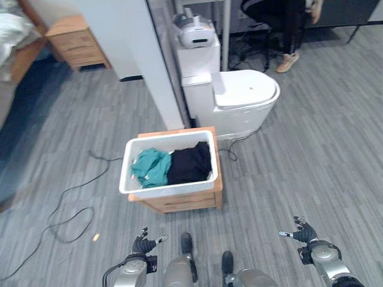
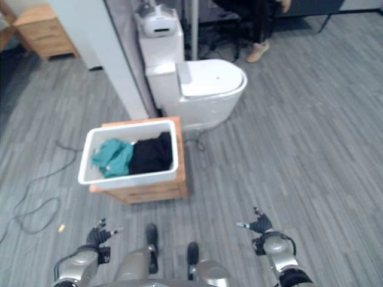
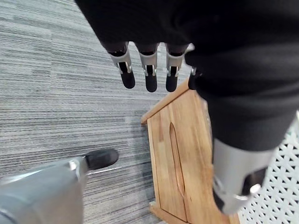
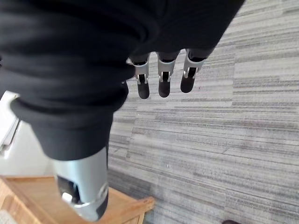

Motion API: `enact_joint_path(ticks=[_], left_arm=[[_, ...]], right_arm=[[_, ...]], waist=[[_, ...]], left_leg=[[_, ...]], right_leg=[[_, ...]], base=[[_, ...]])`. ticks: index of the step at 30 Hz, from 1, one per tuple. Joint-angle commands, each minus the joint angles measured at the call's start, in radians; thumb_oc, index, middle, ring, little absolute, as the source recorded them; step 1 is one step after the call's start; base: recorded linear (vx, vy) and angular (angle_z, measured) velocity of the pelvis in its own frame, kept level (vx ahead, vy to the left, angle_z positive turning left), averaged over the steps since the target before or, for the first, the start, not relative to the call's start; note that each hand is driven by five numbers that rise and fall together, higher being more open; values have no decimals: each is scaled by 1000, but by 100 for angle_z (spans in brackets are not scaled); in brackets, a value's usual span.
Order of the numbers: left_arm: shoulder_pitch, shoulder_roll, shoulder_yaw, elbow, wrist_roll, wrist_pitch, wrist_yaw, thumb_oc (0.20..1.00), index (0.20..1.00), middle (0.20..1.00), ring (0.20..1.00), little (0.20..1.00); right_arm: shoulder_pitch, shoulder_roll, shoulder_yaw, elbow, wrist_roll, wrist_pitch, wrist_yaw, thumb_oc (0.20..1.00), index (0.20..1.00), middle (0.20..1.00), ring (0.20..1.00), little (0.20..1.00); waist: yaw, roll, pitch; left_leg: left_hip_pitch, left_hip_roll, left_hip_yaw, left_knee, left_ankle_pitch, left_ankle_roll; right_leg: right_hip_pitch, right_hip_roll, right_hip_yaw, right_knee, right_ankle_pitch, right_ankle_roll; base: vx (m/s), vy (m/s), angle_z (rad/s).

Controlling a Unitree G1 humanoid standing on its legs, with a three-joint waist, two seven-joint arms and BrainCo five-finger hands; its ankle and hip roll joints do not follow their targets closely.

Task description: Grab the laundry basket,head to the washer,open it,put in the laundry and shut it.

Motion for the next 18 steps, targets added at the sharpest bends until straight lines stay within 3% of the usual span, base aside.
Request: enact_joint_path(ticks=[1, 4, 7, 10, 14, 17, 18], left_arm=[[5, 51, -9, -28, 22, -11, 12, 1000, 1000, 1000, 1000, 1000], [-3, 65, -13, -13, 39, -12, 9, 1000, 1000, 1000, 1000, 1000], [-17, 63, -31, 2, 40, -12, 10, 1000, 1000, 1000, 1000, 1000], [-21, 67, -36, -4, 46, -10, 5, 1000, 1000, 1000, 1000, 1000], [-18, 89, -22, -5, 67, -9, 7, 1000, 1000, 1000, 1000, 1000], [-16, 102, -8, -7, 62, -13, 12, 1000, 1000, 1000, 1000, 1000], [-9, 110, 3, -16, 57, -15, 17, 1000, 1000, 1000, 1000, 1000]], right_arm=[[27, -34, -24, -32, 1, -14, -15, 1000, 1000, 1000, 1000, 1000], [33, -27, -29, -30, -11, -16, -15, 1000, 1000, 1000, 1000, 1000], [35, -22, -35, -20, -21, -15, -10, 1000, 1000, 1000, 1000, 1000], [26, -16, -41, -19, -30, -11, -6, 1000, 1000, 1000, 1000, 1000], [-1, -1, -42, -41, -41, -6, -8, 1000, 1000, 1000, 1000, 1000], [-22, 6, -29, -54, -41, -11, -8, 1000, 1000, 1000, 1000, 1000], [-36, 8, -20, -65, -43, -14, -8, 1000, 1000, 1000, 1000, 1000]], waist=[[10, -16, 7], [12, -34, -23], [1, -23, -55], [1, -22, -69], [10, -22, -64], [23, -20, -54], [36, -18, -50]], left_leg=[[57, 16, 34, 126, -31, 15], [121, 35, 15, 98, -42, 4], [172, 9, -30, 31, -63, 6], [185, -29, -18, 27, -96, 21], [187, -85, 4, 30, -148, 71], [184, -88, 25, 29, -152, 84], [188, -86, 42, 22, -154, 89]], right_leg=[[-80, -132, -11, 185, -200, 127], [-67, -139, -5, 204, -211, 139], [-53, -148, 1, 206, -215, 156], [-55, -182, 12, 206, -196, 181], [-109, -238, 51, 256, -159, 224], [-150, -250, 44, 292, -145, 230], [-169, -261, 15, 311, -136, 230]], base=[[248, 100, -78], [227, 126, -73], [219, 256, -27], [103, 240, 66], [38, 309, 45], [-40, 181, -13], [-49, 143, -31]])
